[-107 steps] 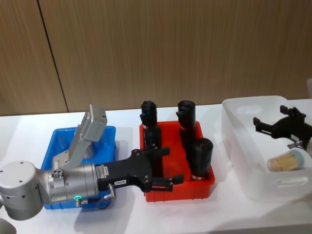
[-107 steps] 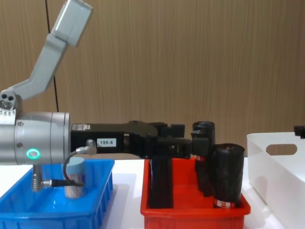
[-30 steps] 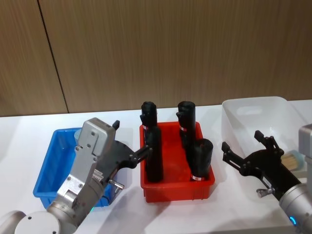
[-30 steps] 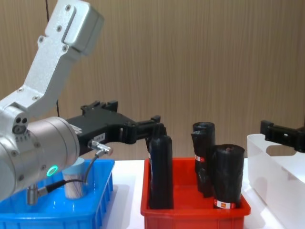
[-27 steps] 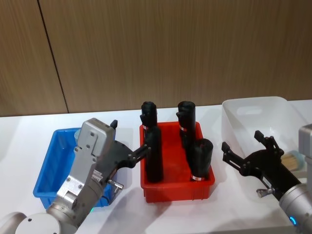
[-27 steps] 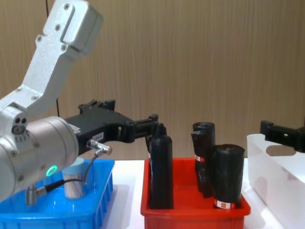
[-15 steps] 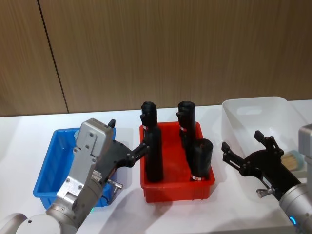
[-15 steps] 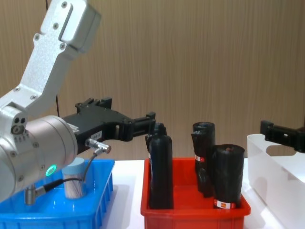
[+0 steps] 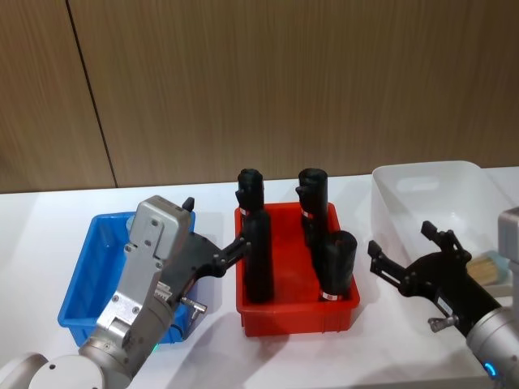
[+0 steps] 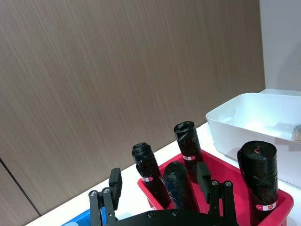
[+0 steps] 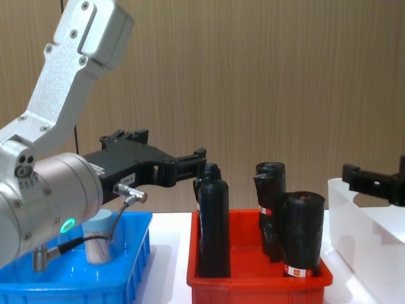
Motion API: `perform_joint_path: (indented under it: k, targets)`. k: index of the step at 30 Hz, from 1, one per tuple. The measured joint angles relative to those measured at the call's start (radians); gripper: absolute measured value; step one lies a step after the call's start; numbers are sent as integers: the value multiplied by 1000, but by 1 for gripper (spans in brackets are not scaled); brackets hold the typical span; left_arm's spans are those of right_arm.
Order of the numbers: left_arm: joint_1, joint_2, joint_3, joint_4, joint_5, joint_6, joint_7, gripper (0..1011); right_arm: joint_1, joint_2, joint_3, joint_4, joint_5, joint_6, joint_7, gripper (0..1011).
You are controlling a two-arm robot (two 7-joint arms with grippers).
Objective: Pick the cotton swabs from the blue box and place them into the white box.
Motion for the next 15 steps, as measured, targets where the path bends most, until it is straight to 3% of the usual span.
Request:
perform_joint_path:
  k: [15]
  targets:
    - [0,0,0,1,-1,1,0,1004,39,17,7,47,41,91,170,1001]
